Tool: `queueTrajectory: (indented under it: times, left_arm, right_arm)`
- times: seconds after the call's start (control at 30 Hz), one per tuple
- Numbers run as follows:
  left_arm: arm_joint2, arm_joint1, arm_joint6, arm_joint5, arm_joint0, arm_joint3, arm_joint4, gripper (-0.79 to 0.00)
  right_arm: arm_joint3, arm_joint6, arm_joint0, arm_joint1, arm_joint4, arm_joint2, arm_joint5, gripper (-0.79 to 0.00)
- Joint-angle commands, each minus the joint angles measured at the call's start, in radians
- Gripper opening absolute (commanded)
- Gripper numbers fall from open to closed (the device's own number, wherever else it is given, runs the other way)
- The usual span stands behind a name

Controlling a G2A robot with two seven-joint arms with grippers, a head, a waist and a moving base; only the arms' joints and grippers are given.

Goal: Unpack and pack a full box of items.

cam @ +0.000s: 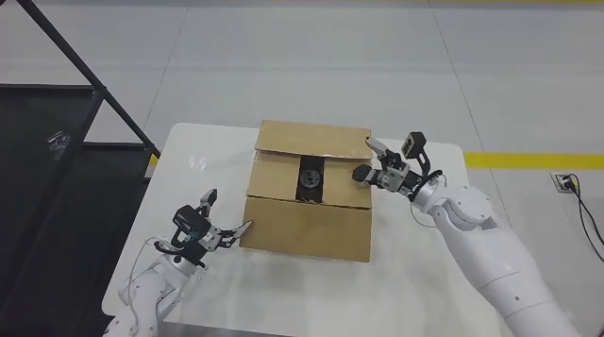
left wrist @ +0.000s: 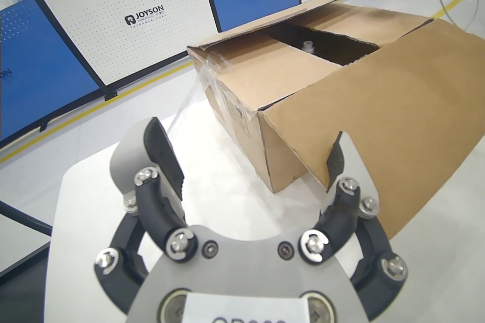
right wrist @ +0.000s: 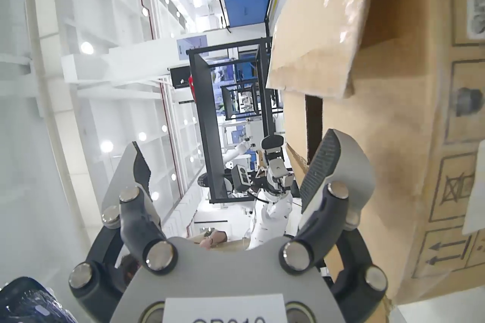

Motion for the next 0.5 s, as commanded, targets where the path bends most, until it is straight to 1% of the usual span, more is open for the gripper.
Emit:
queueTrajectory:
  times: [0.0, 0.17, 0.27, 0.33, 0.47]
  left_arm:
    - [0.000, 0.001, 0.001, 0.003, 0.001, 0.000, 0.000, 0.000]
    - [-0.002, 0.004, 0.004, 0.008, 0.005, 0.001, -0.004, 0.000]
    - [-0.002, 0.006, 0.003, 0.010, 0.007, 0.002, -0.005, 0.000]
    - [0.000, 0.007, 0.003, 0.011, 0.008, 0.002, -0.002, 0.000]
    - [0.010, 0.007, 0.009, 0.017, 0.014, -0.005, -0.002, 0.000]
  right_arm:
    - [0.028, -0.016, 0.017, -0.011, 0.003, -0.011, 0.003, 0.000]
    - [0.075, -0.074, 0.052, -0.036, 0.014, -0.026, -0.035, 0.000]
    - [0.088, -0.161, 0.079, -0.052, -0.007, -0.034, -0.078, 0.000]
    - [0.101, -0.241, 0.098, -0.065, -0.027, -0.043, -0.101, 0.000]
    - [0.141, -0.308, 0.146, -0.096, -0.036, -0.072, -0.130, 0.000]
